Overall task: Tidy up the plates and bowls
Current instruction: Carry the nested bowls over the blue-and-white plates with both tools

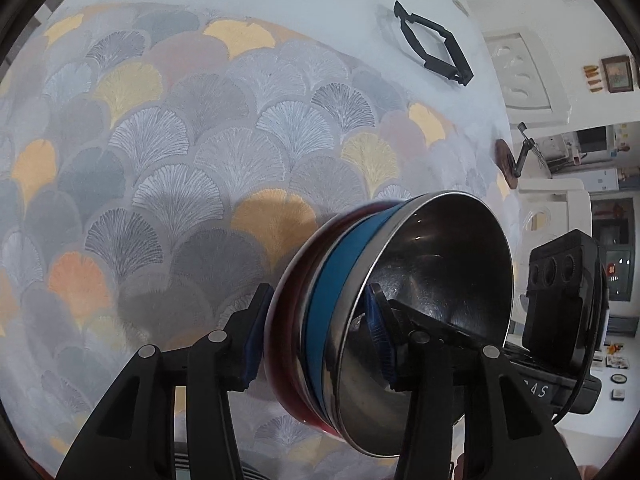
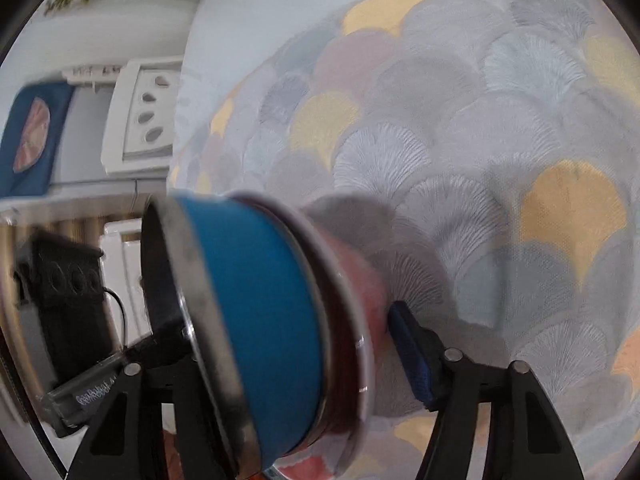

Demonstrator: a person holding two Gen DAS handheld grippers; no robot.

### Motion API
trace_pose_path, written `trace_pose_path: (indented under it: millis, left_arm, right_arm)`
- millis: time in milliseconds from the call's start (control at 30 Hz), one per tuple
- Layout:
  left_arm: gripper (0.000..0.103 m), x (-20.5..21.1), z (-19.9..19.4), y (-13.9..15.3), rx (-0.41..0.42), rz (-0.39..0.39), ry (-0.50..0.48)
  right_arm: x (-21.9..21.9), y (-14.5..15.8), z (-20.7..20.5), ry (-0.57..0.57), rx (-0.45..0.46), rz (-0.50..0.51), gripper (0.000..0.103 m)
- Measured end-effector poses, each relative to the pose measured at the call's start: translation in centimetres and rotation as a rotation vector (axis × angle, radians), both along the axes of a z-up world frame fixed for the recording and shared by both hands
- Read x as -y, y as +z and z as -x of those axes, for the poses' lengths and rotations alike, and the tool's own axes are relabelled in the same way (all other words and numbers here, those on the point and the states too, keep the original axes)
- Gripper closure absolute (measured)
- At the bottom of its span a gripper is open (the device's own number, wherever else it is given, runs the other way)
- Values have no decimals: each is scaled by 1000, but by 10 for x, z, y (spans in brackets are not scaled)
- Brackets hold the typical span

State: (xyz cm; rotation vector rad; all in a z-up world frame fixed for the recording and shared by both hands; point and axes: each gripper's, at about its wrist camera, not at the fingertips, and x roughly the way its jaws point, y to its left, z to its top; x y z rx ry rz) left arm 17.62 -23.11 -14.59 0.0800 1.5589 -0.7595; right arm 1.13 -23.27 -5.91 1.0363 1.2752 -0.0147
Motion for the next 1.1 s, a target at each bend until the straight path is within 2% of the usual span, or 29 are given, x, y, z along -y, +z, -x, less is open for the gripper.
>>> trace_pose_path:
  millis: [333,700,833,1000,1100]
  left_arm:
    - [63,-1,19,8,65,-22,-47]
    - [64,-10,34,18,74,-35,-12]
    - [64,-14,35,13,63,-39,18]
    - [64,-14,35,8,87,-49,29]
    - [64,-13,36,10,97,-53,28]
  right_arm:
    - [-3,17,-1,53,25,118,48]
    - [-6,30,5,56,14,142,48]
    - [-9,28,7,66,7,144,48]
    - [-12,24,12,72,36,162,48]
    - [-12,21,15,35,53,154,48]
